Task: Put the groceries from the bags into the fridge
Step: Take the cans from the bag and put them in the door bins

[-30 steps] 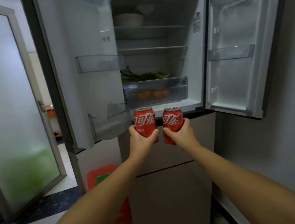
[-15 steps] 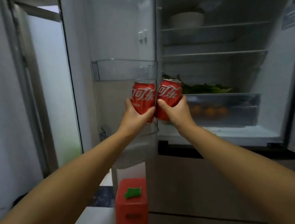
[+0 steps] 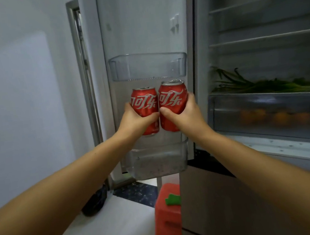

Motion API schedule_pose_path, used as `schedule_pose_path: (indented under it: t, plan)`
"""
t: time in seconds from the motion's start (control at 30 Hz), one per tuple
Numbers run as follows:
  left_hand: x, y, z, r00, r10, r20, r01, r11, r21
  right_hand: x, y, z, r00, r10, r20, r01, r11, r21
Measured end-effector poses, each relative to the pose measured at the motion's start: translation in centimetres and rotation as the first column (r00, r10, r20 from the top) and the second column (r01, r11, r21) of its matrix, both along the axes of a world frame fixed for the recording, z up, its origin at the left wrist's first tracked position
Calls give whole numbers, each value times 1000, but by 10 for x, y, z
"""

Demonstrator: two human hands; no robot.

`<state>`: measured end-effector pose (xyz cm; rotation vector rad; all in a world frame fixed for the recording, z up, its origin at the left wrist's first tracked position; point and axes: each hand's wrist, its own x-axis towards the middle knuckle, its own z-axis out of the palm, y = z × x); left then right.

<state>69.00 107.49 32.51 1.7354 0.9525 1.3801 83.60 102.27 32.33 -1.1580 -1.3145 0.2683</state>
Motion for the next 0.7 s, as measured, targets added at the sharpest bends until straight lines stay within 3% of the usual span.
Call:
schedule_pose_path:
  t: [0.13,0.3,0.43,0.7]
  plan:
    - [-15,-1,-8,996,34,-79,-40,996,-76,-7,9,-6,996,85,-18,-86,991,-102]
    - [-21,-7,-7,972,35,-232,-63,992,-112,-10,9,-13,996,79,46,-66,971,-229]
    - [-18,-13,-3,942,20,-334,-50,995,-84,0,2,-8,977,64,204,2,952,-307]
    - [-23,-17,-9,748,92,-658,-38,995,96,3,-5,-29,891,-41,452,200,930,-309]
